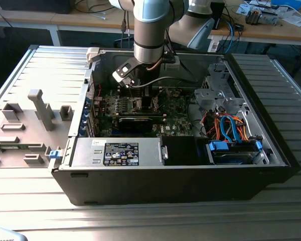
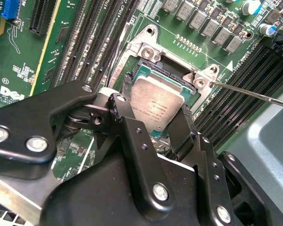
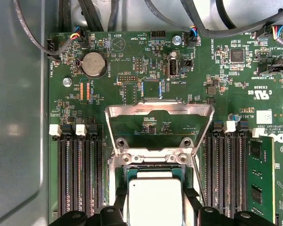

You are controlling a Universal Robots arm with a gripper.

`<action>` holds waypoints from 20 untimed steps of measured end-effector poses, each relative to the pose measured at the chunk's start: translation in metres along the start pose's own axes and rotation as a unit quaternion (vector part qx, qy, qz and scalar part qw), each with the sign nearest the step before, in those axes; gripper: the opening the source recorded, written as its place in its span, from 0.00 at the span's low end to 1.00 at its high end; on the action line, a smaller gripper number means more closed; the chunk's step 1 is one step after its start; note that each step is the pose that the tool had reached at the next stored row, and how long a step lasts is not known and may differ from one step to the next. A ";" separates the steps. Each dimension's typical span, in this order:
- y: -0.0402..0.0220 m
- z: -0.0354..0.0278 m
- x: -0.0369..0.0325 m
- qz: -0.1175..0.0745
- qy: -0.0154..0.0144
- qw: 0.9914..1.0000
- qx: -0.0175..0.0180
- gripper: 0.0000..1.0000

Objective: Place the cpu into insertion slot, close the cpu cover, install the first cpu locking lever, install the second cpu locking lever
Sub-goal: 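Place the cpu into insertion slot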

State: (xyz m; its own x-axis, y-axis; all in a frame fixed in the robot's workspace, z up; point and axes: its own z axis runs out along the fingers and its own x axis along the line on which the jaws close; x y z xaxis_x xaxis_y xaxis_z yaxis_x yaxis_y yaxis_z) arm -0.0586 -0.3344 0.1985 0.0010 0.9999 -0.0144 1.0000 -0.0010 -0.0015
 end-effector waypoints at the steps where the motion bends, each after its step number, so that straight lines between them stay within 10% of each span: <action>1: 0.0000 0.0000 0.0000 0.000 0.000 1.000 0.000 0.55; 20: 0.0001 0.0001 0.0027 0.000 0.000 1.000 0.000 0.62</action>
State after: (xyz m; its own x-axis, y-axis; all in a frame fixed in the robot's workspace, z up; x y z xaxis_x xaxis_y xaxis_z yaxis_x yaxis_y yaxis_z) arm -0.0585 -0.3317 0.1984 0.0010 0.9999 -0.0147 1.0000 -0.0010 -0.0015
